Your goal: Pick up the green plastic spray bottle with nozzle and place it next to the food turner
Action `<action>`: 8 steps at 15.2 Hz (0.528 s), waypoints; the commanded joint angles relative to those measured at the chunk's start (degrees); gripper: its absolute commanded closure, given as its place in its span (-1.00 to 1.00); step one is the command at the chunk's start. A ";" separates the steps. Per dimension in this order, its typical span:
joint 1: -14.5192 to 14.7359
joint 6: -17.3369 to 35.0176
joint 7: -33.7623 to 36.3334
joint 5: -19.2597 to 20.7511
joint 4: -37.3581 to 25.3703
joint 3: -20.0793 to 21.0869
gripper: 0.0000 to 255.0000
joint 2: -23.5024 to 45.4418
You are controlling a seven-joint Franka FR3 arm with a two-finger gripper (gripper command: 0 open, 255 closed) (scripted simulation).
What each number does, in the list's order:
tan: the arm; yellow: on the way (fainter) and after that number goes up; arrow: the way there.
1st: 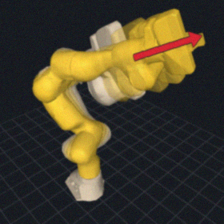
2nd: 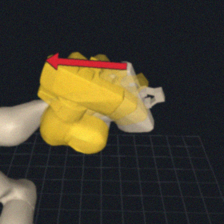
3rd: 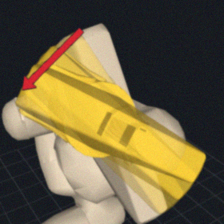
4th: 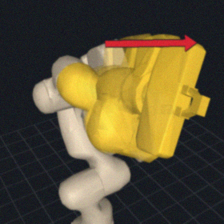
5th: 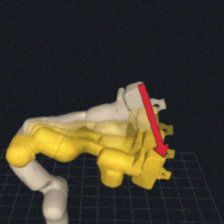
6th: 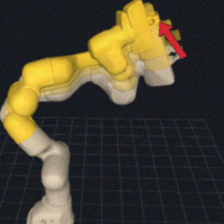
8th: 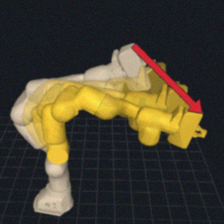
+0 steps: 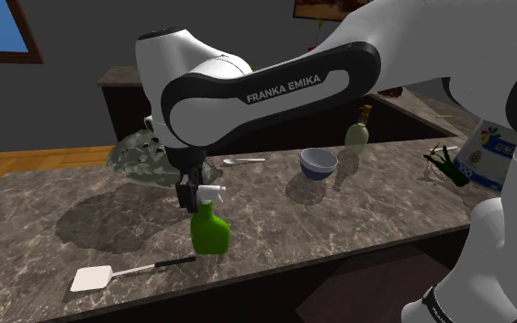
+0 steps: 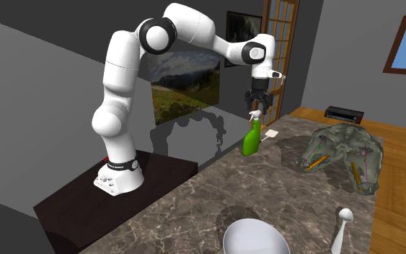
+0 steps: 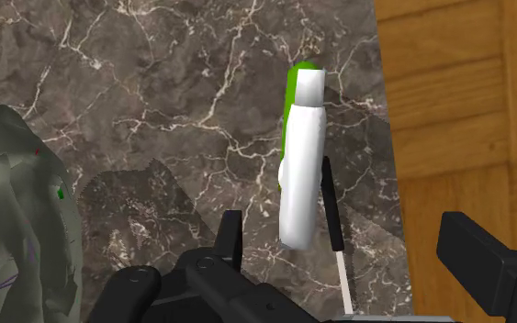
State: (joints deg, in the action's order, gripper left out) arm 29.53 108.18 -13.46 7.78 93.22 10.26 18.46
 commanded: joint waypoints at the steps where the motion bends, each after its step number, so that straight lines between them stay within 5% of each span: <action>1: 0.00 0.00 0.00 0.00 0.00 0.00 -1.00 0.00; 5: 0.43 -7.08 -0.30 -0.29 -6.60 0.25 -1.00 -0.48; 8: 0.43 -7.08 -0.30 -0.29 -6.60 0.25 -1.00 -0.48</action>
State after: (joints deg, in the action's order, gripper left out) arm 29.93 101.28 -13.78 7.51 86.69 10.49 18.05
